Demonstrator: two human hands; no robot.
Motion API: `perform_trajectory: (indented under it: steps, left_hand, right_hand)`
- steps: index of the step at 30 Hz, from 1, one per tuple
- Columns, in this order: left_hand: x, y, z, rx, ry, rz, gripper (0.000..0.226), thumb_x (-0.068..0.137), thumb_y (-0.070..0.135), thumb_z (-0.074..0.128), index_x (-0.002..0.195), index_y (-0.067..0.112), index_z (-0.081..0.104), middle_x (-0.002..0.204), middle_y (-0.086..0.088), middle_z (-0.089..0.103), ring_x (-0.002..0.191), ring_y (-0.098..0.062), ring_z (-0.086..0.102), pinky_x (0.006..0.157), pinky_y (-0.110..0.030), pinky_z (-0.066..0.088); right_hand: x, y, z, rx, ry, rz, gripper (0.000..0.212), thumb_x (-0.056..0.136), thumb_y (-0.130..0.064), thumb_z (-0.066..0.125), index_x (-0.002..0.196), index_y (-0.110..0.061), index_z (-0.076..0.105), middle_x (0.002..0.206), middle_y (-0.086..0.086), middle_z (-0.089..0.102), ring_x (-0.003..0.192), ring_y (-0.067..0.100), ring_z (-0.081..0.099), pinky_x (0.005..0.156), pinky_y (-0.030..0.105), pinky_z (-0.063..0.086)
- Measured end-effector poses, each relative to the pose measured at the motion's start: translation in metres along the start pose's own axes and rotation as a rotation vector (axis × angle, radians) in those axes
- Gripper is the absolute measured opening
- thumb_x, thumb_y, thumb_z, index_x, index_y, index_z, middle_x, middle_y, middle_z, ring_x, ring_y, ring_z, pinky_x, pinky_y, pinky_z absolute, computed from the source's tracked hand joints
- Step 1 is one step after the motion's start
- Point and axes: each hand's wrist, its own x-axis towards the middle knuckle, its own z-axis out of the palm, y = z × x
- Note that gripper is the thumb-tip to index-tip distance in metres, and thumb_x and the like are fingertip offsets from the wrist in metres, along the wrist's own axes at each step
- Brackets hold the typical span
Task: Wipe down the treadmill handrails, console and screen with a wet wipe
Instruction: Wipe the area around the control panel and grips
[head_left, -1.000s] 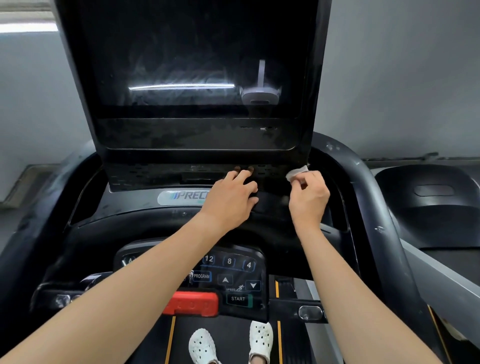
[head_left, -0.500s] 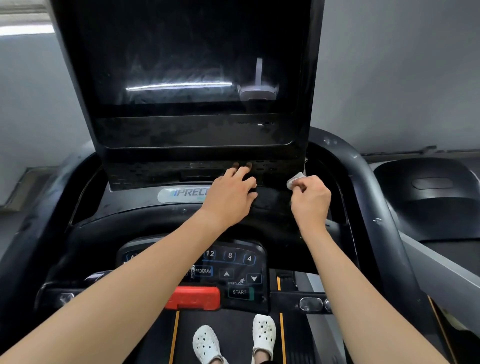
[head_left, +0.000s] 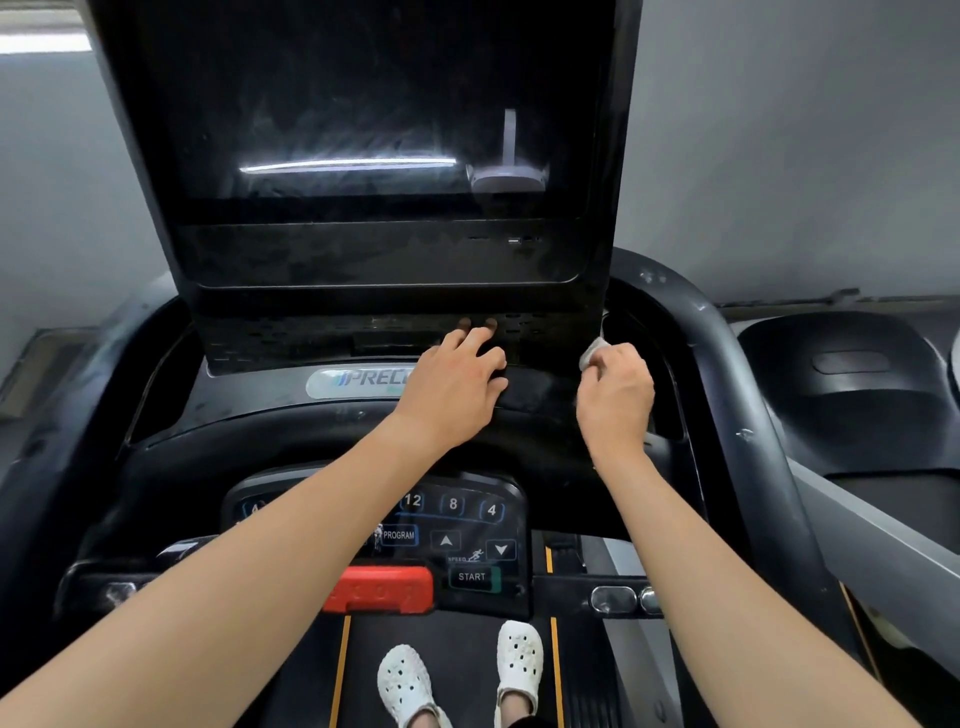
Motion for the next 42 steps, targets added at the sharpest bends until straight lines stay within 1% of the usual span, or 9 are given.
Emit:
perform_trajectory:
  steps: [4, 7, 10, 14, 19, 22, 29, 35, 42]
  left_hand:
    - [0.001, 0.000, 0.002, 0.007, 0.010, 0.001, 0.029, 0.103, 0.039, 0.053, 0.125, 0.023, 0.064, 0.155, -0.006, 0.046, 0.141, -0.030, 0.043, 0.106, -0.046, 0.049]
    - [0.000, -0.001, 0.003, 0.004, 0.007, 0.004, 0.031, 0.103, 0.040, 0.053, 0.127, 0.023, 0.064, 0.157, -0.006, 0.044, 0.142, -0.030, 0.042, 0.106, -0.046, 0.049]
    - [-0.006, -0.004, 0.003, 0.010, -0.004, 0.002, 0.036, 0.105, 0.041, 0.050, 0.135, 0.025, 0.062, 0.163, -0.005, 0.037, 0.148, -0.029, 0.035, 0.112, -0.048, 0.044]
    - [-0.017, -0.015, 0.001, -0.002, 0.010, -0.073, 0.043, 0.105, 0.045, 0.050, 0.143, 0.027, 0.056, 0.167, -0.004, 0.028, 0.152, -0.031, 0.028, 0.119, -0.049, 0.034]
    - [-0.025, -0.030, -0.006, -0.067, 0.021, -0.223, 0.051, 0.106, 0.045, 0.047, 0.151, 0.021, 0.048, 0.166, -0.006, 0.031, 0.150, -0.031, 0.031, 0.118, -0.048, 0.037]
    - [-0.026, -0.032, -0.006, -0.073, 0.015, -0.236, 0.053, 0.106, 0.048, 0.044, 0.151, 0.021, 0.048, 0.165, -0.006, 0.033, 0.148, -0.029, 0.034, 0.117, -0.047, 0.037]
    - [-0.027, -0.030, -0.006, -0.064, -0.028, -0.232, 0.050, 0.108, 0.046, 0.040, 0.154, 0.025, 0.045, 0.166, -0.005, 0.030, 0.153, -0.031, 0.026, 0.122, -0.047, 0.027]
    - [-0.029, -0.029, -0.004, -0.087, -0.020, -0.233, 0.049, 0.109, 0.046, 0.039, 0.153, 0.026, 0.044, 0.167, -0.005, 0.028, 0.154, -0.031, 0.025, 0.124, -0.047, 0.025]
    - [-0.031, -0.030, -0.001, -0.120, 0.002, -0.235, 0.048, 0.108, 0.046, 0.041, 0.153, 0.028, 0.045, 0.166, -0.003, 0.031, 0.151, -0.026, 0.033, 0.124, -0.045, 0.022]
  right_hand:
    - [0.001, -0.019, 0.016, -0.020, -0.072, -0.217, 0.012, 0.093, -0.003, 0.061, 0.093, -0.005, 0.074, 0.098, 0.005, 0.064, 0.090, 0.021, 0.057, 0.080, 0.029, 0.046]
    - [0.005, -0.034, 0.022, -0.024, -0.134, -0.358, 0.015, 0.097, -0.005, 0.058, 0.101, -0.007, 0.073, 0.101, 0.004, 0.063, 0.089, 0.017, 0.056, 0.081, 0.027, 0.048]
    - [0.010, -0.039, 0.019, 0.103, 0.033, -0.151, 0.008, 0.098, -0.007, 0.061, 0.099, -0.005, 0.069, 0.110, 0.003, 0.054, 0.086, 0.006, 0.049, 0.079, 0.015, 0.040]
    - [0.007, -0.049, 0.029, 0.223, 0.201, 0.070, 0.008, 0.096, -0.007, 0.065, 0.094, -0.005, 0.073, 0.099, -0.005, 0.053, 0.082, 0.009, 0.053, 0.075, 0.024, 0.051]
    - [0.000, -0.081, 0.051, 0.112, -0.043, -0.261, 0.015, 0.092, -0.001, 0.063, 0.086, -0.007, 0.074, 0.090, -0.005, 0.058, 0.079, 0.012, 0.055, 0.071, 0.012, 0.040]
    - [0.006, -0.078, 0.050, 0.011, -0.067, -0.349, 0.016, 0.093, -0.002, 0.060, 0.088, -0.007, 0.074, 0.092, 0.001, 0.061, 0.082, 0.018, 0.055, 0.074, 0.022, 0.041]
    - [-0.001, -0.078, 0.046, 0.176, 0.175, 0.038, 0.018, 0.094, -0.001, 0.058, 0.079, -0.009, 0.064, 0.089, -0.001, 0.056, 0.072, 0.009, 0.048, 0.066, 0.009, 0.037]
    - [0.007, -0.083, 0.042, 0.143, -0.002, -0.039, 0.017, 0.092, -0.006, 0.065, 0.076, -0.013, 0.067, 0.084, -0.003, 0.062, 0.074, 0.008, 0.055, 0.066, 0.006, 0.036]
    - [0.006, -0.072, 0.038, 0.232, 0.148, 0.211, 0.015, 0.091, -0.006, 0.067, 0.078, -0.014, 0.069, 0.083, 0.004, 0.069, 0.081, 0.021, 0.065, 0.065, 0.005, 0.040]
